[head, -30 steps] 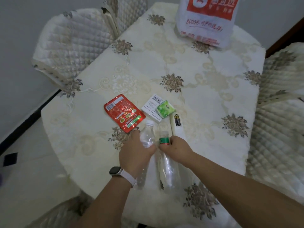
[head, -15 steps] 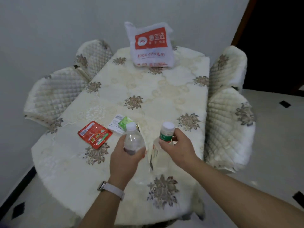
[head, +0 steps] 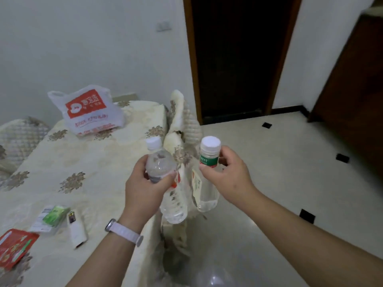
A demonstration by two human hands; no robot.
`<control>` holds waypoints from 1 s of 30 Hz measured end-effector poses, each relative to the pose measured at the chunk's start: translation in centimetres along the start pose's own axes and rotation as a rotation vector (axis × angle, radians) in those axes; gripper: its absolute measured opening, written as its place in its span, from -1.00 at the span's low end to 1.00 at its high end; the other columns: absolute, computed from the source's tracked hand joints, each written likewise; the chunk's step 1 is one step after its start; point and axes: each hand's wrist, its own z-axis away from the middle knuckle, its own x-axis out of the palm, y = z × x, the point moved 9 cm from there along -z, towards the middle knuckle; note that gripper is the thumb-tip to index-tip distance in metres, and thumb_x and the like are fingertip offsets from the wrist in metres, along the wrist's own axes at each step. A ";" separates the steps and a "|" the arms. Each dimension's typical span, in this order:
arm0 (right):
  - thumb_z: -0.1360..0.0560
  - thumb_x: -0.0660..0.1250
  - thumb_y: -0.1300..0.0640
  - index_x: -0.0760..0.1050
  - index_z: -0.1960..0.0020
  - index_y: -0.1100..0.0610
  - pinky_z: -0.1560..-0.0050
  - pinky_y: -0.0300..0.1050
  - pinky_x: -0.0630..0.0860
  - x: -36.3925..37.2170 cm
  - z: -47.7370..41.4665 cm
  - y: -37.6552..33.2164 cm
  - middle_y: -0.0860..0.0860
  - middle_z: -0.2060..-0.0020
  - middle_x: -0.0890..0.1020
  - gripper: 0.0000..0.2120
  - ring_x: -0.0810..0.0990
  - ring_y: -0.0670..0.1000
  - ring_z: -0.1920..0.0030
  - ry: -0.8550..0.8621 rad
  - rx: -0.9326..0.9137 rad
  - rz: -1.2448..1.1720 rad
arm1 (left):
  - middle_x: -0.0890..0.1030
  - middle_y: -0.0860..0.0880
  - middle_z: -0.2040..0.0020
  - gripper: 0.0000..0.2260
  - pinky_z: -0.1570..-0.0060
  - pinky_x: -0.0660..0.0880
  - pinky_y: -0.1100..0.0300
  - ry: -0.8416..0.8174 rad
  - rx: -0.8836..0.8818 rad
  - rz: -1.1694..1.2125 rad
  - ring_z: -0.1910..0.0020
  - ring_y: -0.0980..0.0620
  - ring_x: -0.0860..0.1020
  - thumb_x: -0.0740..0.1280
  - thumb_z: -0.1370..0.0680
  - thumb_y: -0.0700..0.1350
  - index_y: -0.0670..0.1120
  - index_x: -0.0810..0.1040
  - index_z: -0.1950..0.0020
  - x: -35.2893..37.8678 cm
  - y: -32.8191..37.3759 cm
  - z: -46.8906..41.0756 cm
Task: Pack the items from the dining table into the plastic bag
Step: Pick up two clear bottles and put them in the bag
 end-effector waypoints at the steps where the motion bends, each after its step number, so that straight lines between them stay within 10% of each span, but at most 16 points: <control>1: -0.36 0.47 -0.03 0.50 0.00 -0.09 0.07 -0.15 0.51 -2.2 -0.1 0.5 -0.18 0.08 0.58 -0.74 0.52 -0.17 0.05 0.039 0.003 0.020 | 0.66 0.27 0.06 -0.58 0.06 0.56 0.19 -0.037 0.018 0.007 0.10 0.29 0.62 0.59 -0.35 -0.04 0.31 0.49 -0.04 2.3 0.9 -0.2; 12: -0.40 0.48 0.02 0.48 0.00 -0.09 0.12 -0.22 0.47 -20.1 -1.4 9.3 -0.19 0.09 0.59 -0.76 0.53 -0.20 0.09 0.403 0.220 0.054 | 0.62 0.13 -0.10 -0.38 -0.08 0.60 -0.07 -0.370 0.081 0.082 -0.03 0.08 0.64 0.57 -0.26 0.09 0.13 0.45 -0.27 23.1 5.4 -3.3; 20: -0.42 0.48 0.05 0.43 0.05 -0.17 0.22 -0.38 0.35 -26.6 -10.7 14.6 -0.29 0.13 0.53 -0.74 0.50 -0.28 0.12 0.529 0.317 0.130 | 0.59 0.16 -0.08 -0.49 0.09 0.61 0.22 -0.519 0.065 0.215 -0.02 0.17 0.62 0.53 -0.41 -0.20 0.02 0.44 -0.29 35.7 4.8 -11.5; 24: -0.40 0.49 0.05 0.40 0.09 -0.24 0.03 -0.17 0.49 -28.7 -17.9 15.5 -0.26 0.08 0.55 -0.69 0.52 -0.18 0.01 0.594 0.316 0.157 | 0.60 0.27 -0.07 -0.47 -0.04 0.60 0.12 -0.546 0.058 0.218 -0.02 0.25 0.61 0.54 -0.40 -0.15 0.07 0.44 -0.31 40.6 4.6 -18.4; 30: -0.41 0.49 0.07 0.40 -0.06 -0.17 0.04 -0.22 0.45 -31.2 -29.1 14.1 -0.29 0.06 0.50 -0.65 0.49 -0.22 0.00 0.603 0.229 0.191 | 0.56 0.33 -0.05 -0.47 0.16 0.47 0.52 -0.514 0.087 0.240 0.00 0.44 0.54 0.54 -0.41 -0.10 0.16 0.40 -0.29 45.4 6.9 -28.8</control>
